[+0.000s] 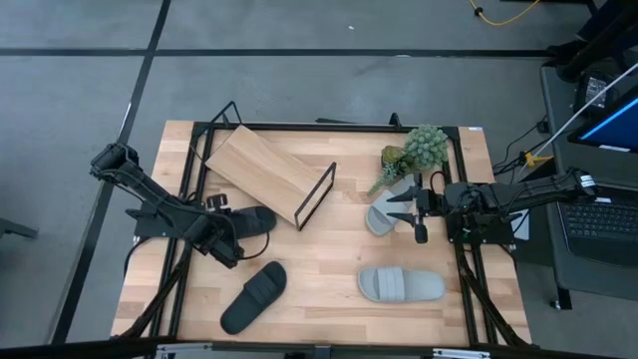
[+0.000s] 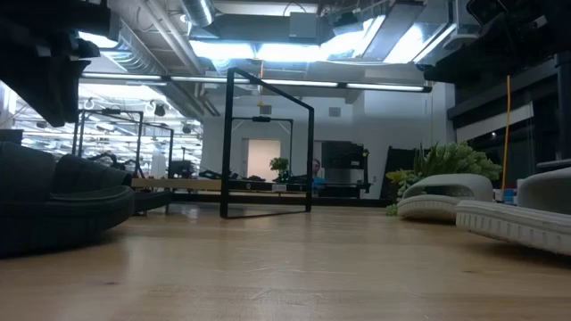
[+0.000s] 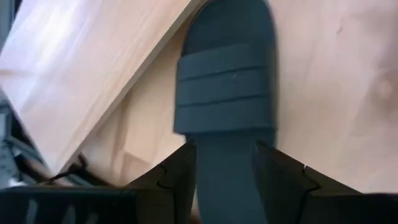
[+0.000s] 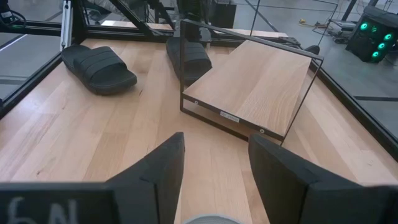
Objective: Pick and place slides into the shelf
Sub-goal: Put the top black slipper on the shelf
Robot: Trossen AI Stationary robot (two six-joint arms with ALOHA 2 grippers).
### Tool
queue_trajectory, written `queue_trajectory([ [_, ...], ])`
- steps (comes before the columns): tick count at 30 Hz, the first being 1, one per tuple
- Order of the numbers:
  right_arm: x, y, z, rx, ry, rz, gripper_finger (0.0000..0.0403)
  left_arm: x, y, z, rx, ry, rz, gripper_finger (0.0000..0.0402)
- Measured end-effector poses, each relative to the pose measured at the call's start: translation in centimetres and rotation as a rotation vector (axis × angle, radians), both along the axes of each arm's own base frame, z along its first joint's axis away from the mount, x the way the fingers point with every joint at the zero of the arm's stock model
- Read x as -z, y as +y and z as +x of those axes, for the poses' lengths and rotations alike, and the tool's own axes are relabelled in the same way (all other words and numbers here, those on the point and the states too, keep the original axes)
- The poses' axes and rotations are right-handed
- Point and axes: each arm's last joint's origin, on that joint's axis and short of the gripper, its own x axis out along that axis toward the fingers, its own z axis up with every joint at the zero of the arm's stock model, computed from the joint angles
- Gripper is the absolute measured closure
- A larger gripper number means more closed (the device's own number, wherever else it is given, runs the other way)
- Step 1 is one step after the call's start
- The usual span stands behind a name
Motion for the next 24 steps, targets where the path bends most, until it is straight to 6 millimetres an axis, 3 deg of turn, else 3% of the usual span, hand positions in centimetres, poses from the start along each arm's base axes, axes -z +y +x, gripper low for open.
queue_trajectory([
  [9, 0.0, 0.0, 0.0, 0.0, 0.001, -0.003, 0.0223, 0.6, 0.1, 0.3, 0.227, 0.116, 0.067, 0.0261],
  [16, 0.0, 0.0, 0.0, 0.0, 0.001, -0.002, 0.0223, 3.0, 0.3, 0.4, 0.246, 0.222, 0.139, 0.0261],
  [24, 0.0, 0.0, 0.0, 0.0, 0.0, -0.003, 0.0223, 4.5, 0.1, 0.9, 0.275, 0.193, 0.178, 0.0261],
])
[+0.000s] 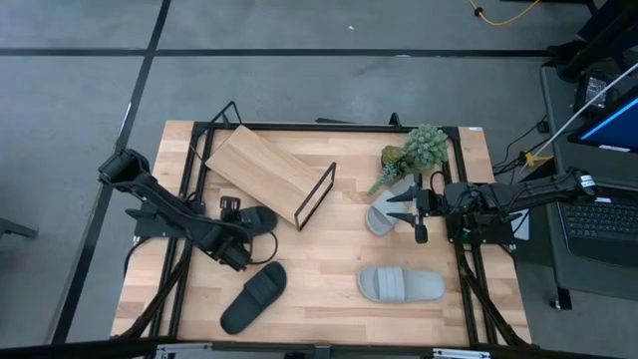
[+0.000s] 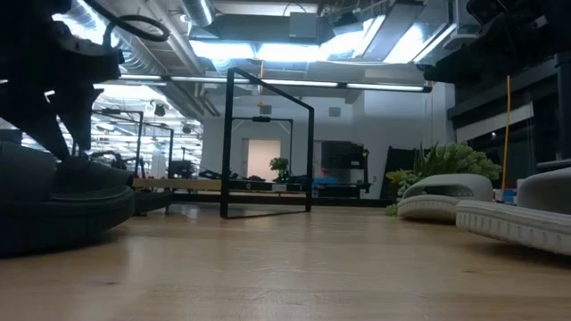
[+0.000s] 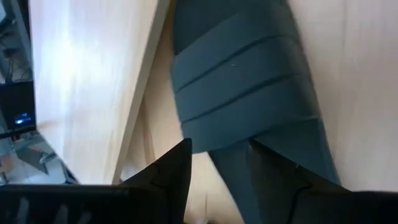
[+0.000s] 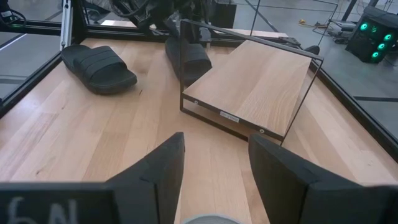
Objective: Pick and place slides into the shelf
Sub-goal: Put the top black slipper on the shelf
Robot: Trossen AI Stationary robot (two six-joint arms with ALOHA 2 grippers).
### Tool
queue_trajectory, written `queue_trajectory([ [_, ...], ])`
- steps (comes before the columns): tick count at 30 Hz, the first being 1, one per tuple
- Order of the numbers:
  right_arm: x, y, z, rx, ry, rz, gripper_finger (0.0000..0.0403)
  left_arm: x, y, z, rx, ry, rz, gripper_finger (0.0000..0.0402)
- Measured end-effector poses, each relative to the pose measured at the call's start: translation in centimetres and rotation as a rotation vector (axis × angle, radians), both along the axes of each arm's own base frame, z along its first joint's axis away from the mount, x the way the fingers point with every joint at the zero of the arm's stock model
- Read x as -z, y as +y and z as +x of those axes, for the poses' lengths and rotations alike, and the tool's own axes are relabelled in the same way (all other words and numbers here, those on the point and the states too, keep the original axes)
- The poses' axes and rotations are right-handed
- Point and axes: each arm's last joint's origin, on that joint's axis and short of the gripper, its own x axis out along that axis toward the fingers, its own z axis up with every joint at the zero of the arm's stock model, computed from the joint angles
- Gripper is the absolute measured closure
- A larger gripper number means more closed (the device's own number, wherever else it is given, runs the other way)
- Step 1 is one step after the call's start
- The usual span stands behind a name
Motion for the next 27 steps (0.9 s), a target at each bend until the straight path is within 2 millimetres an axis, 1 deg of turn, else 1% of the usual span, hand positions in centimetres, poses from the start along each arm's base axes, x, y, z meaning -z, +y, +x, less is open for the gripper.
queue_trajectory([
  [4, 0.01, -0.01, 0.0, 0.001, 0.001, 0.0, 0.0223, 0.57, -0.02, 0.02, 0.016, -0.01, -0.012, 0.0261],
  [11, 0.0, 0.0, 0.0, 0.0, 0.0, 0.0, 0.0223, 0.74, 0.08, -0.12, 0.018, -0.005, -0.002, 0.0261],
  [19, 0.0, -0.01, 0.0, 0.001, 0.0, 0.0, 0.0223, 0.86, -0.24, 0.41, 0.019, -0.064, -0.036, 0.0262],
  [23, 0.0, 0.0, 0.0, 0.0, 0.0, 0.0, 0.0223, 0.86, -0.25, 0.43, 0.019, -0.067, -0.037, 0.0274],
  [27, 0.0, 0.0, 0.0, 0.0, 0.0, -0.001, 0.0223, 0.87, -0.31, 0.54, 0.02, -0.079, -0.043, 0.0299],
])
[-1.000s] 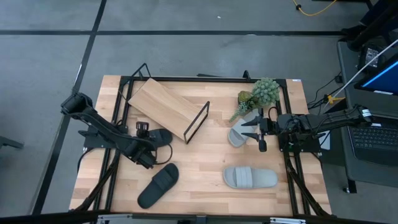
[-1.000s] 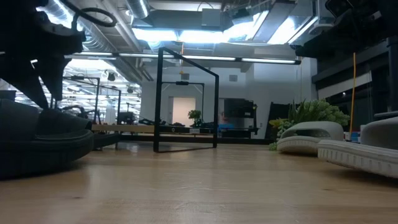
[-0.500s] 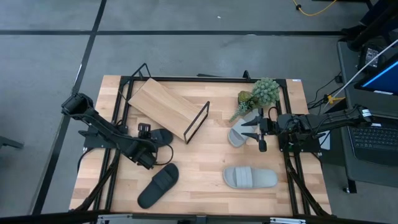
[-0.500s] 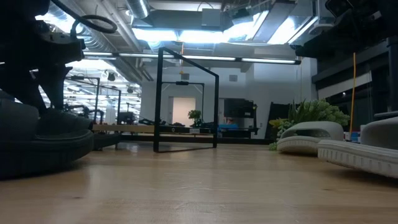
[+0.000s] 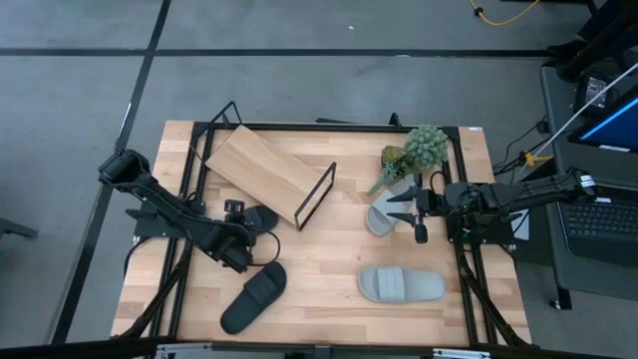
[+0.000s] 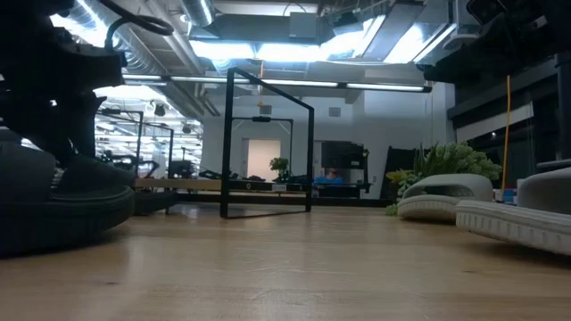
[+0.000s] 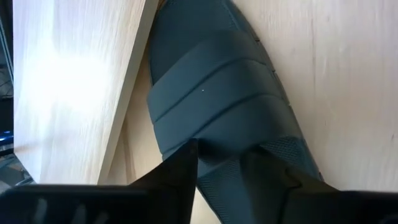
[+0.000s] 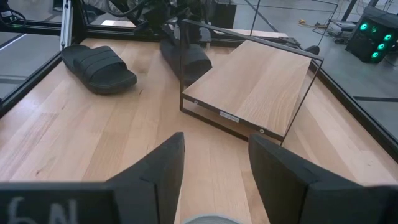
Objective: Pick and place slides into the shelf
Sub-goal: Put the top black slipper on the shelf
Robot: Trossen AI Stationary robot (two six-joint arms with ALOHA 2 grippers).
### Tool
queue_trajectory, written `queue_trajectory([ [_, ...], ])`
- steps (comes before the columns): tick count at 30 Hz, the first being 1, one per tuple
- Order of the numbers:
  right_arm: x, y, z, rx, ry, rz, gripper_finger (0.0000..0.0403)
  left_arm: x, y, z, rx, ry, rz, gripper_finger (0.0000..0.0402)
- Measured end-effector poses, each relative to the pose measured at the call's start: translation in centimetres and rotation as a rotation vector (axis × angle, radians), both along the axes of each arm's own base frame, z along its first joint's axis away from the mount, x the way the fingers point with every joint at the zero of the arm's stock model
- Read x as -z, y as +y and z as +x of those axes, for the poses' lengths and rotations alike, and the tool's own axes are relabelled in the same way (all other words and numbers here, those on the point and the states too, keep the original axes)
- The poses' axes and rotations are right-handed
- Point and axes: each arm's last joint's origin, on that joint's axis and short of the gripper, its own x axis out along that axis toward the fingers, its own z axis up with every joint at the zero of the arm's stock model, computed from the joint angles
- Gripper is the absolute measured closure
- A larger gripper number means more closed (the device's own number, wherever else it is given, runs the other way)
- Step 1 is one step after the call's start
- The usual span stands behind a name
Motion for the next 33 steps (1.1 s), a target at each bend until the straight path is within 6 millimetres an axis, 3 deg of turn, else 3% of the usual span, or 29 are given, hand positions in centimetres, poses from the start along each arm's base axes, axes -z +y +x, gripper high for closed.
queue_trajectory([
  [8, 0.0, 0.0, 0.0, 0.0, 0.0, 0.0, 0.0223, 0.1, -0.4, 0.5, -0.013, -0.042, -0.064, 0.0392],
  [18, 0.0, 0.0, 0.0, 0.0, 0.0, 0.0, 0.0223, -0.6, -1.4, 0.5, -0.079, -0.05, -0.179, 0.0398],
  [24, 0.0, 0.0, 0.0, 0.001, 0.0, 0.0, 0.0223, -2.6, -2.4, 0.7, -0.115, -0.056, -0.234, 0.04],
  [33, 0.0, 0.0, 0.0, 0.0, 0.0, -0.002, 0.0223, -6.6, -3.1, -0.2, -0.196, -0.039, -0.162, 0.0401],
])
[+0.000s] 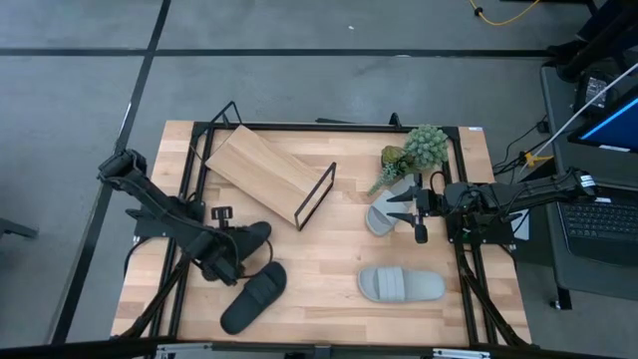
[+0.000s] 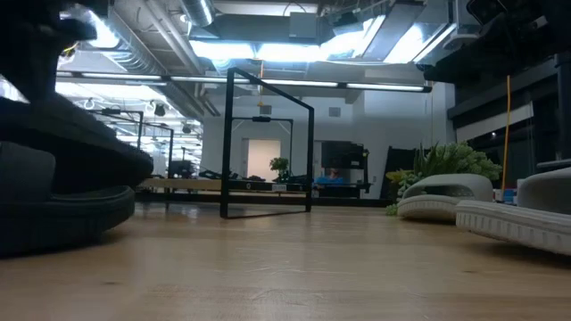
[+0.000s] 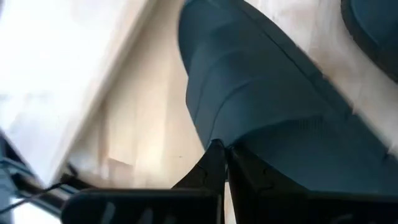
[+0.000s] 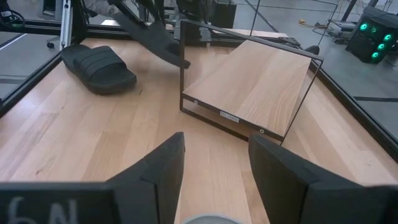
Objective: Pick and place slides into the shelf
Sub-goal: Put the top black slipper on the shelf
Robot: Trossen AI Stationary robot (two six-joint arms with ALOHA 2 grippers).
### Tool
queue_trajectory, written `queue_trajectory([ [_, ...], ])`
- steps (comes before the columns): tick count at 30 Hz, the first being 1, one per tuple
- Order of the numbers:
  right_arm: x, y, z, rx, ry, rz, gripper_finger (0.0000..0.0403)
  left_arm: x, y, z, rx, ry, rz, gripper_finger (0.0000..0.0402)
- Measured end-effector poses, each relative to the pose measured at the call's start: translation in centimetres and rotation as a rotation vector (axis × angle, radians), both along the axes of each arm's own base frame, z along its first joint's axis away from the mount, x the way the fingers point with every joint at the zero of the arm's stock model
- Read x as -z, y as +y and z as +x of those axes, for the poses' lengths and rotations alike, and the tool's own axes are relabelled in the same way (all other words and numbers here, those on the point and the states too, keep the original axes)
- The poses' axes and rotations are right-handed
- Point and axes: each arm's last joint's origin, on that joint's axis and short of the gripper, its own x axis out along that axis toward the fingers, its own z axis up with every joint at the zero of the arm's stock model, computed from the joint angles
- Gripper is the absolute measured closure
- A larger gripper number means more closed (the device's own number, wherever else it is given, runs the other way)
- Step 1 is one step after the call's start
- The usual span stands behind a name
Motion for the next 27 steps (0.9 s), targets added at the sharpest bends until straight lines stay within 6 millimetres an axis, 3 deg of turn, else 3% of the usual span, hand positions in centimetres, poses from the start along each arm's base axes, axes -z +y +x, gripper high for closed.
queue_trajectory([
  [8, 0.0, 0.0, 0.0, 0.0, 0.0, 0.0, 0.0223, -2.2, 1.7, -0.1, -0.063, -0.047, 0.227, 0.0401],
  [13, 0.0, 0.0, 0.0, 0.0, 0.0, 0.001, 0.0223, -2.4, 3.7, 0.5, -0.141, 0.005, 0.269, 0.0401],
  [27, 0.0, 0.0, 0.0, -0.007, 0.001, -0.023, 0.0223, -2.7, 10.0, 2.6, -0.15, 0.126, 0.468, 0.0401],
])
